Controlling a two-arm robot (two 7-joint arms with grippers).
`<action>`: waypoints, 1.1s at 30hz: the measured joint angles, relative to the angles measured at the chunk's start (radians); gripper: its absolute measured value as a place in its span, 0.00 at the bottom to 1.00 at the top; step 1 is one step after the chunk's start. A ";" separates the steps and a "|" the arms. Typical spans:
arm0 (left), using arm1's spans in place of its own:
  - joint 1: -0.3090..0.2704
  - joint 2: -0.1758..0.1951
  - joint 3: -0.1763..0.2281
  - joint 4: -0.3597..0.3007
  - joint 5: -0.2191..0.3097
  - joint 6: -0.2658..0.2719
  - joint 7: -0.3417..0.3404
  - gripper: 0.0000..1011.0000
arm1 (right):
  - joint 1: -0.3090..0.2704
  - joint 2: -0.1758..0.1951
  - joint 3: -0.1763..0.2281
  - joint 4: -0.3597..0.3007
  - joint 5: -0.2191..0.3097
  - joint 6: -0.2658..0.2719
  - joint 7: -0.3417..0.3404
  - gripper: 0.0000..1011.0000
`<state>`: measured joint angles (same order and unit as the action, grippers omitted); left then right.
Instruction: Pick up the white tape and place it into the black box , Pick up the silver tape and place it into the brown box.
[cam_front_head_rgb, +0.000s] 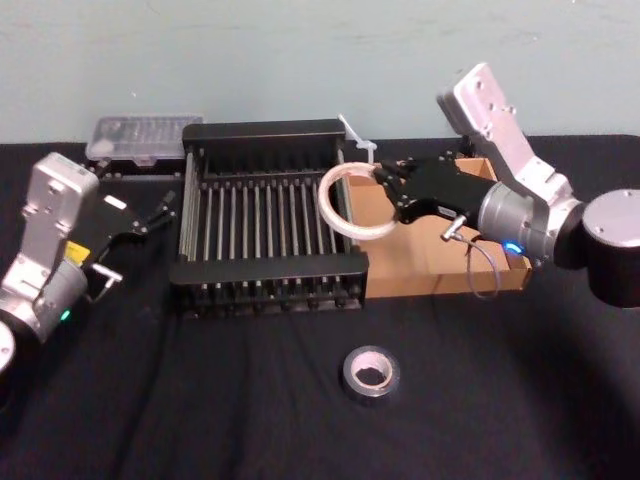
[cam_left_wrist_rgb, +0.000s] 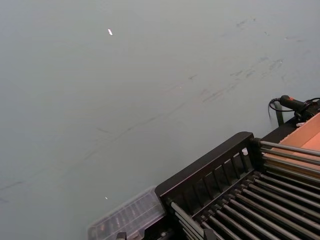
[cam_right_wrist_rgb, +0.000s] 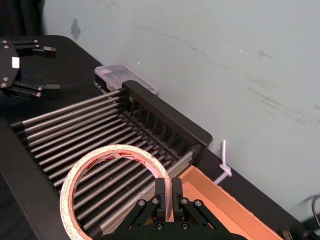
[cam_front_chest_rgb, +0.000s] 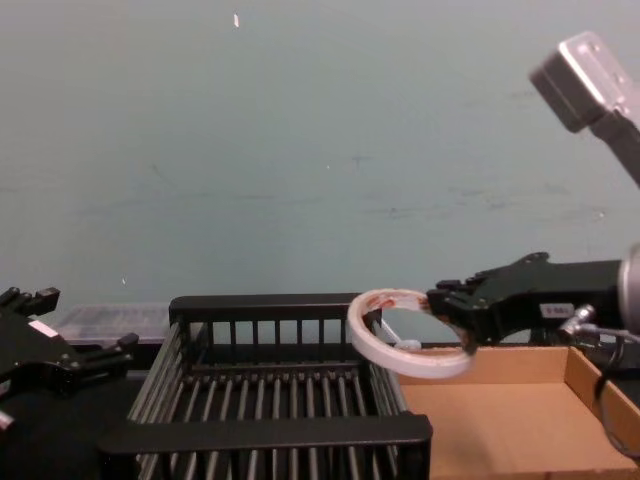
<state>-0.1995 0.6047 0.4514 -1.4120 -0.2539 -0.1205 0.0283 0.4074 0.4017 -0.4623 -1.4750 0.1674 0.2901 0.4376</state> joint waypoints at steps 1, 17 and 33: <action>0.000 0.000 0.000 0.000 0.000 0.000 0.000 0.99 | 0.004 -0.003 -0.003 0.003 -0.002 0.000 0.001 0.08; 0.000 0.000 0.000 0.000 0.000 0.000 0.000 0.99 | 0.066 -0.077 -0.051 0.074 -0.031 -0.002 0.012 0.08; 0.000 0.000 0.000 0.000 0.000 0.000 0.000 0.99 | 0.066 -0.079 -0.051 0.075 -0.032 0.000 0.007 0.08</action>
<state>-0.1995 0.6047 0.4514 -1.4120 -0.2539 -0.1206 0.0282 0.4738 0.3231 -0.5130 -1.3998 0.1352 0.2905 0.4444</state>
